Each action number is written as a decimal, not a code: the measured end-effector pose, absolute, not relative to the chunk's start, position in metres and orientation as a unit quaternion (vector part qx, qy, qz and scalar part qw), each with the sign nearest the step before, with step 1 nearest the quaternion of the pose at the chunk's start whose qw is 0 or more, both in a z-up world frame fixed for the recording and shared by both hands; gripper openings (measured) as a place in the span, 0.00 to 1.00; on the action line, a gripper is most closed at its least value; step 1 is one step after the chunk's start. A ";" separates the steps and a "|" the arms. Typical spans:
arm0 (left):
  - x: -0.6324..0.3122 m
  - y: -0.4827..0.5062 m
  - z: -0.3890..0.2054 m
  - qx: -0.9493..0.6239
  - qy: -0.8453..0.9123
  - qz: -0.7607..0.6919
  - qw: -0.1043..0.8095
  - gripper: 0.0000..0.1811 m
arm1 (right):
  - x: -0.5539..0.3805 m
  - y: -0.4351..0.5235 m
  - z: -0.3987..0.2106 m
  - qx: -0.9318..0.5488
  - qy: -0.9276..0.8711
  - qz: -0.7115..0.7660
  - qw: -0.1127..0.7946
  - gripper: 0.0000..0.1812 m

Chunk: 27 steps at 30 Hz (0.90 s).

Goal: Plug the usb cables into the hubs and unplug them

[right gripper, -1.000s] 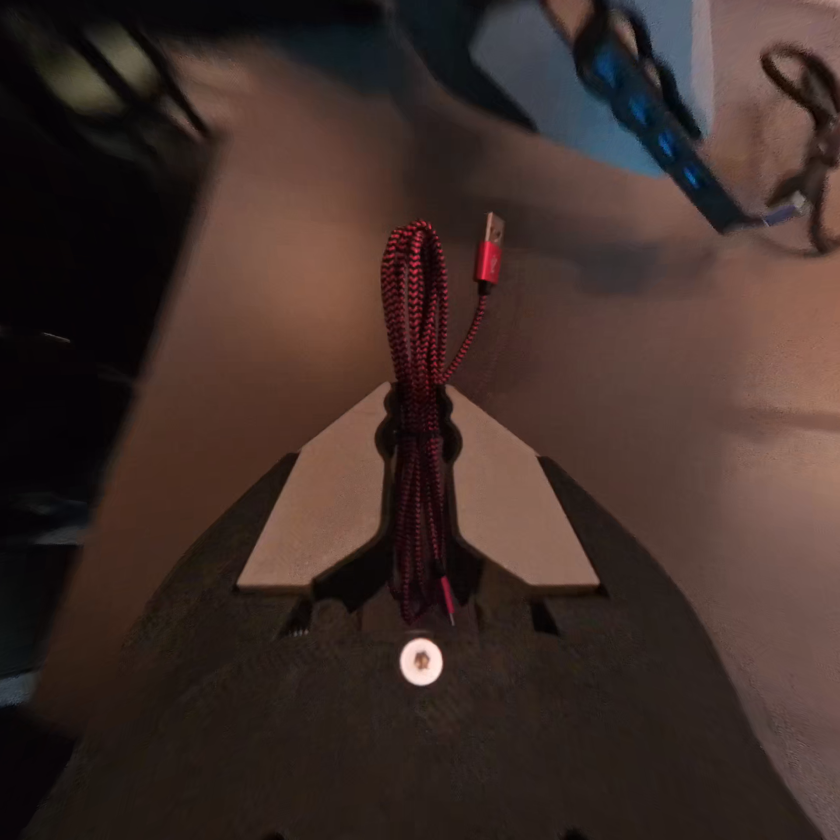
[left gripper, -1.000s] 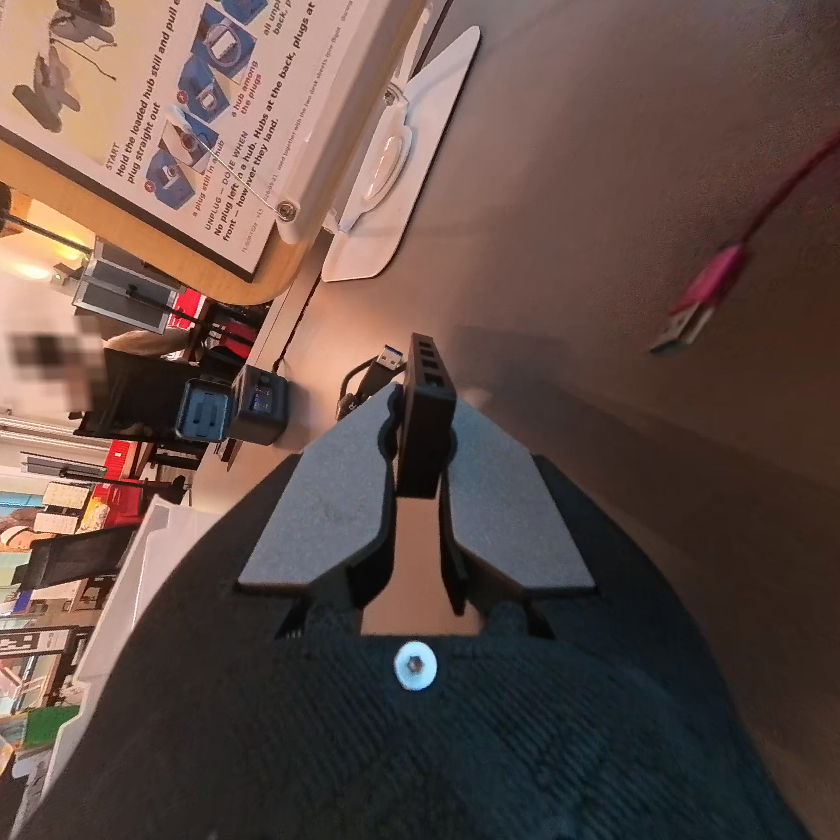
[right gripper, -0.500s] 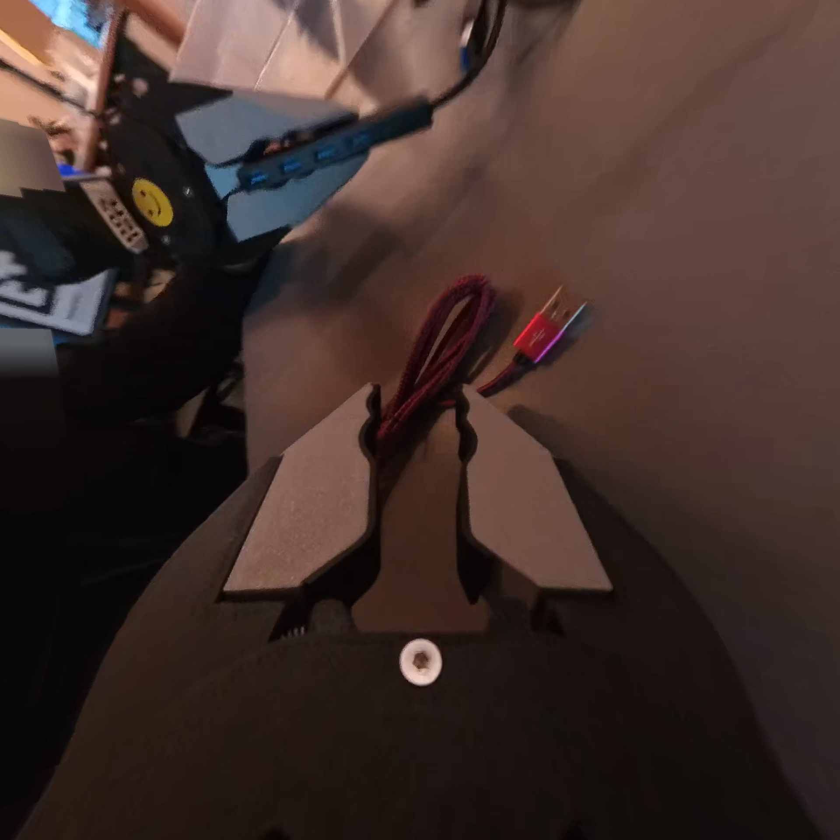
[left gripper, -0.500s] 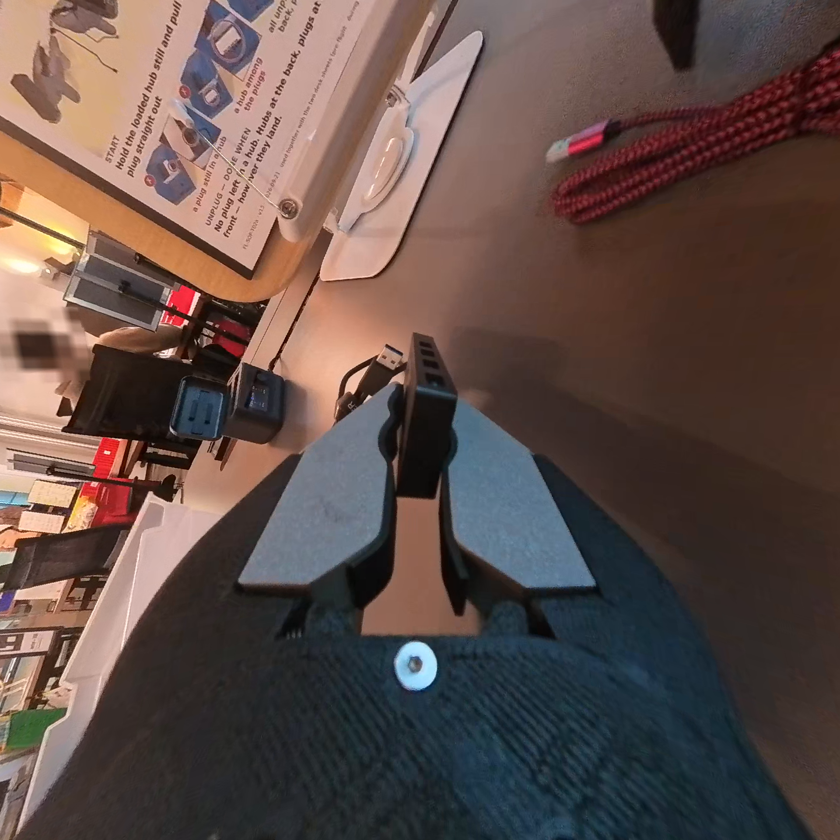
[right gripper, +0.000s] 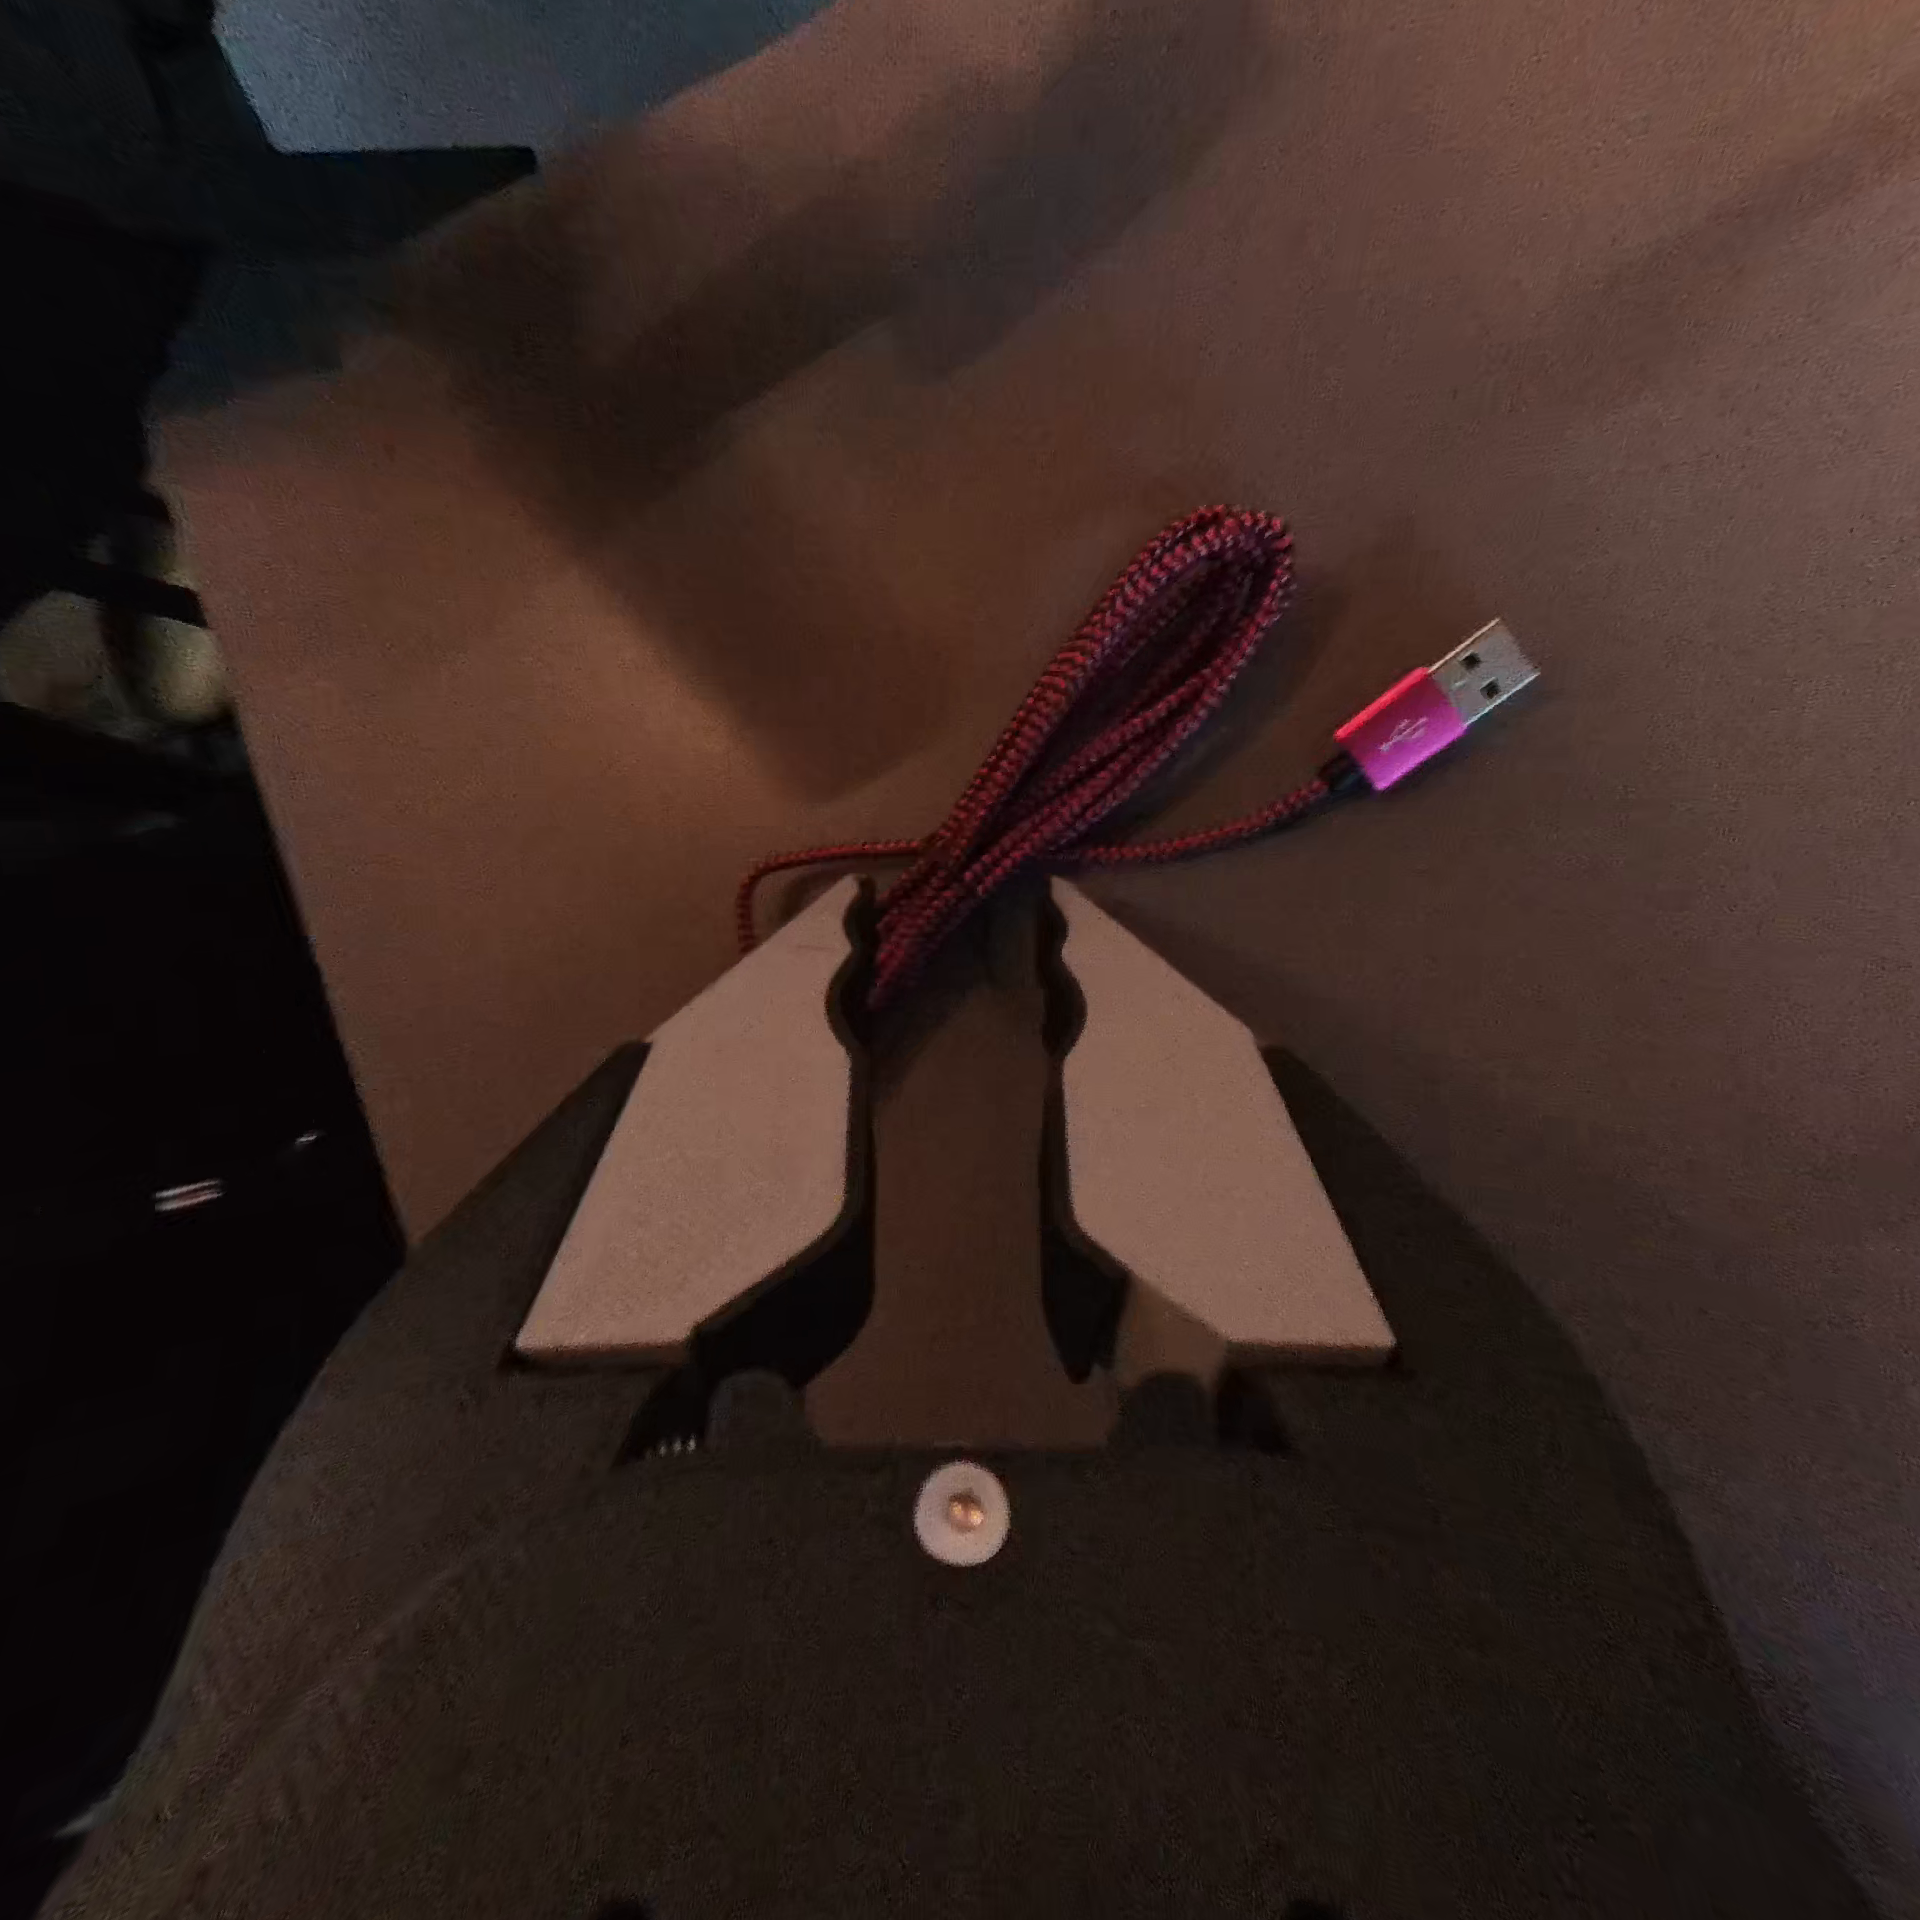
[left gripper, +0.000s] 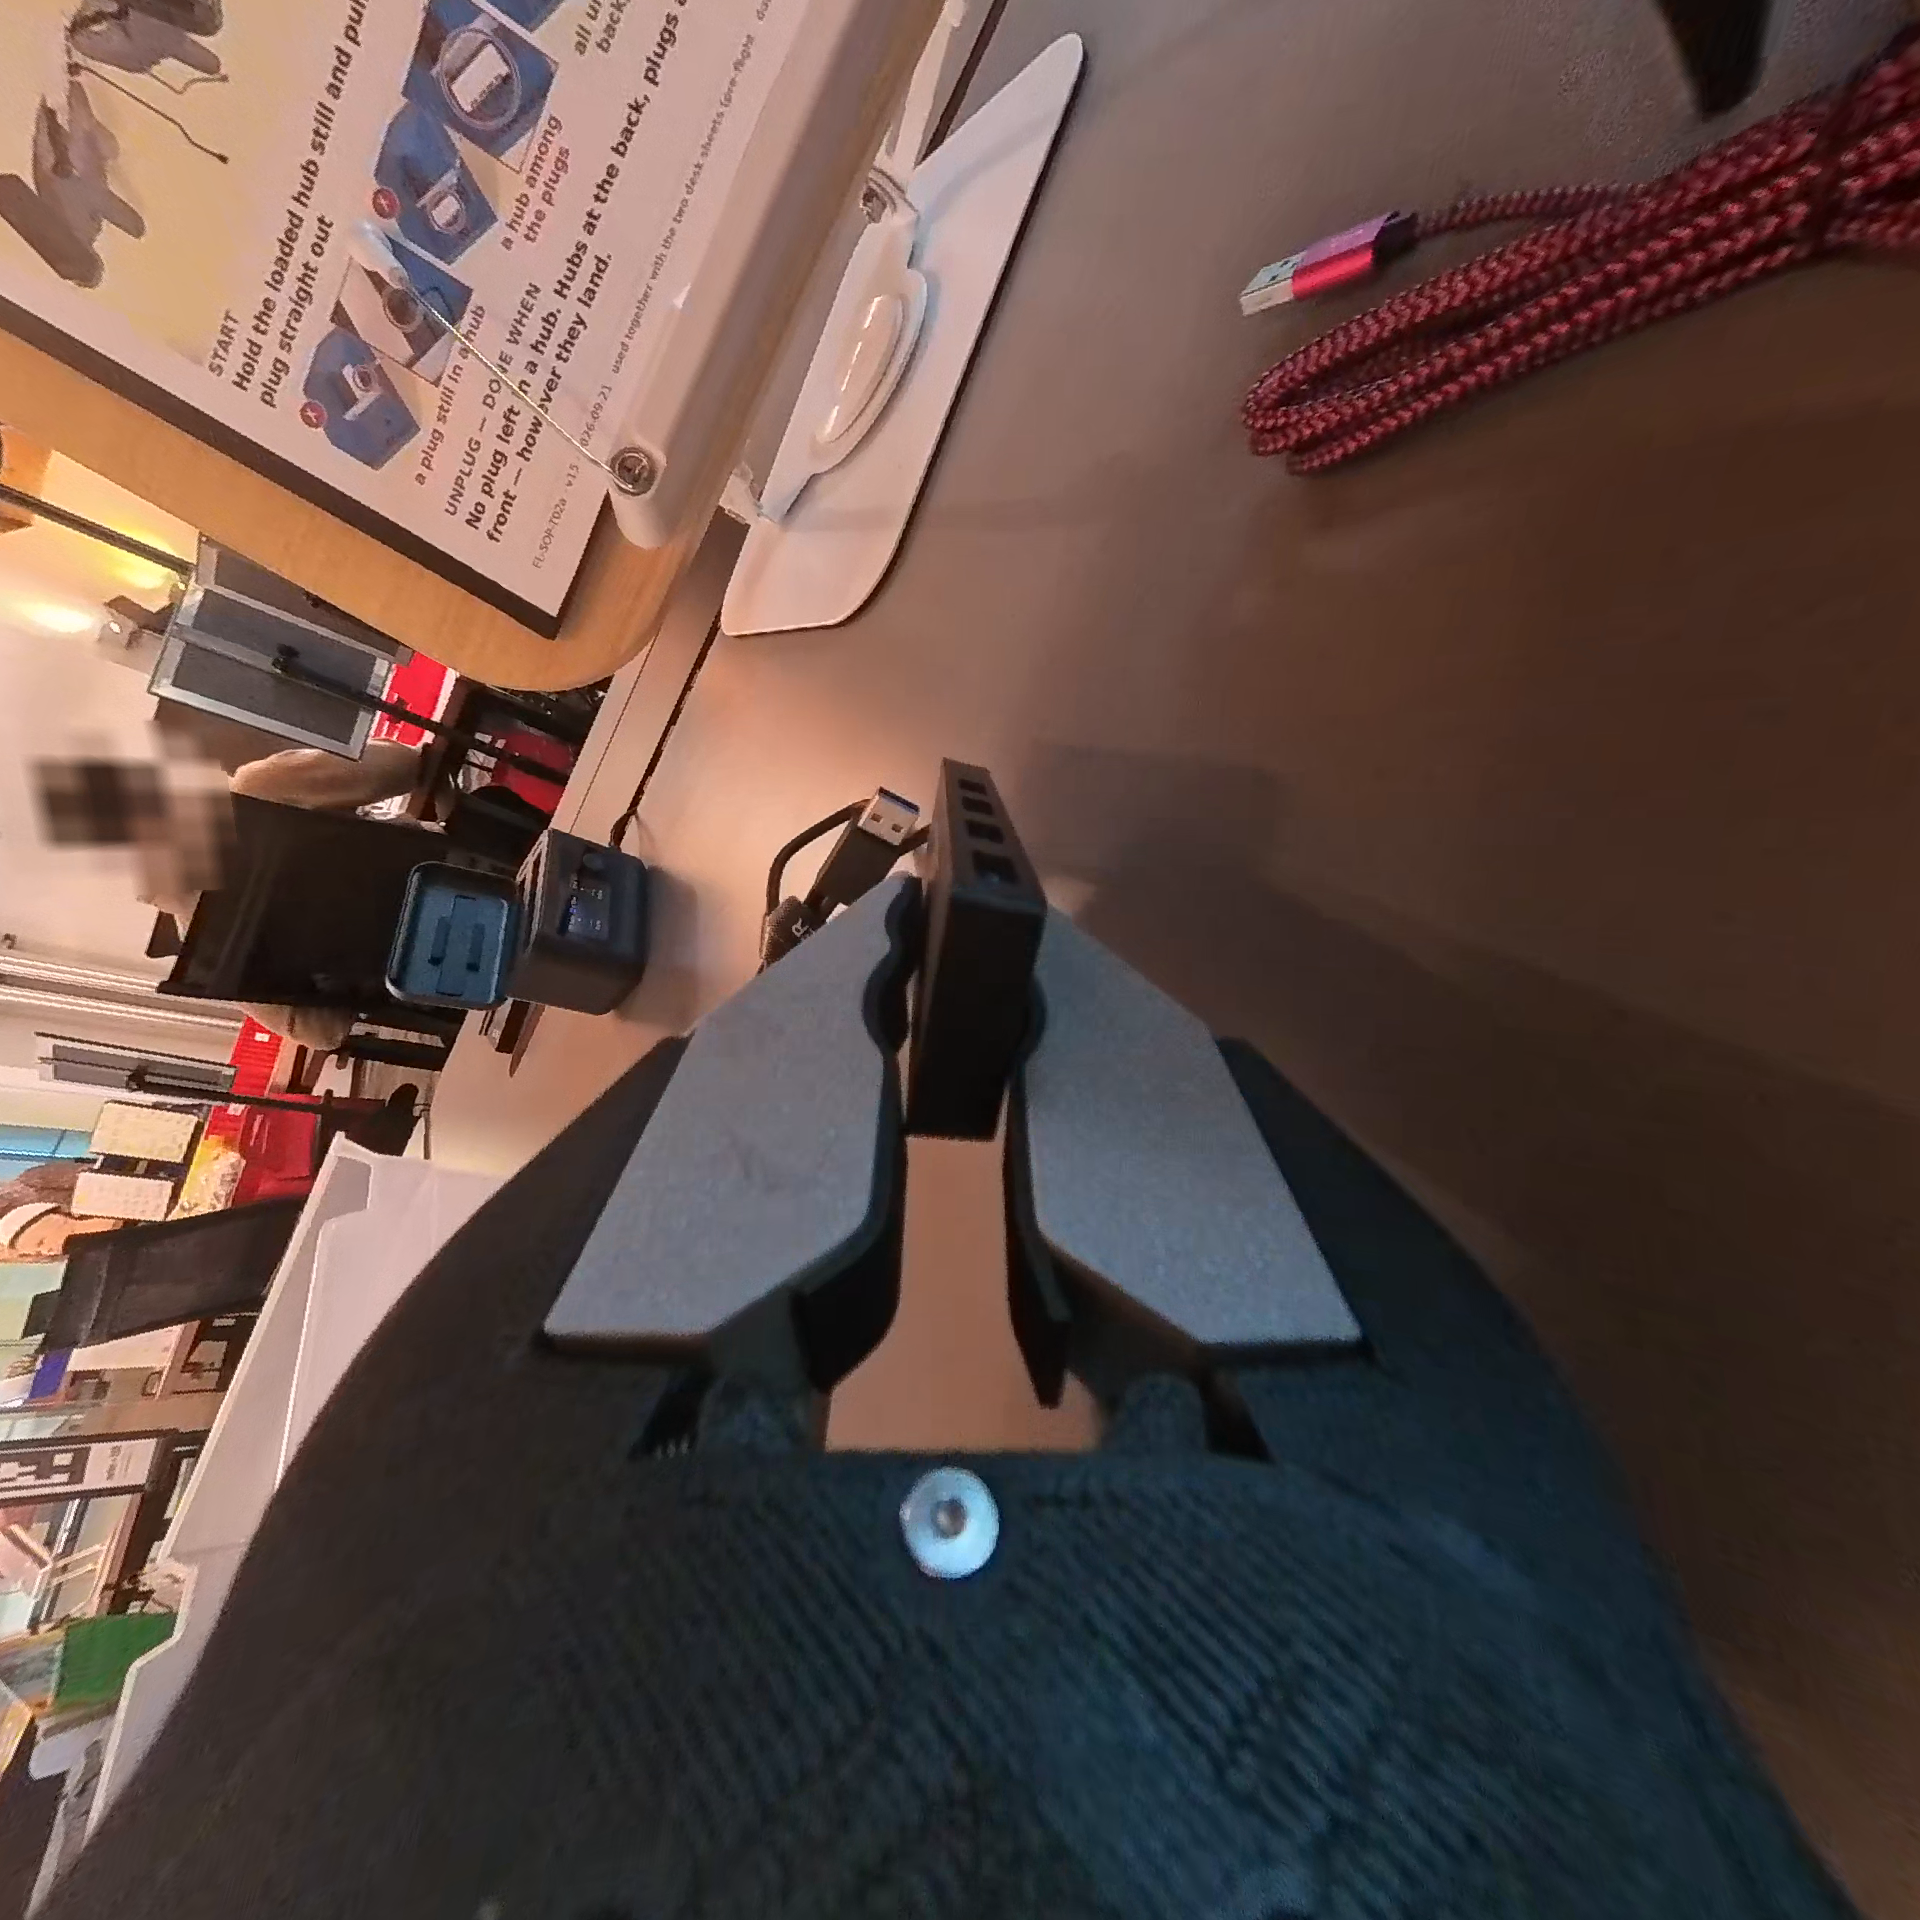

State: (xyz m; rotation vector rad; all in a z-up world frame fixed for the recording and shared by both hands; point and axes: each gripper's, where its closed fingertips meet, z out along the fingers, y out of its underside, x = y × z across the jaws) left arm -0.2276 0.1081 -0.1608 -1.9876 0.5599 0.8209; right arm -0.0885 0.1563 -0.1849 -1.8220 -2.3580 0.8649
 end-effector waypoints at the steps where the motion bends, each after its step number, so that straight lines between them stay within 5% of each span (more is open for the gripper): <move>1: -0.228 0.108 -0.161 -0.802 0.226 0.331 0.443 0.06 | -0.085 0.152 -0.182 -0.595 -0.747 0.296 -0.004 0.15; 5: -0.228 0.108 -0.162 -0.803 0.226 0.330 0.441 0.06 | -0.072 0.138 -0.167 -0.589 -0.719 0.359 -0.087 0.06; 12: -0.227 0.108 -0.163 -0.803 0.230 0.332 0.438 0.06 | -0.054 0.139 -0.187 -0.596 -0.729 0.309 -0.134 0.12; 20: -0.228 0.108 -0.162 -0.802 0.227 0.333 0.440 0.06 | -0.069 0.117 -0.197 -0.574 -0.706 0.367 -0.194 0.07; 27: -0.230 0.107 -0.161 -0.804 0.221 0.330 0.443 0.06 | -0.082 0.151 -0.195 -0.582 -0.756 0.297 -0.036 0.04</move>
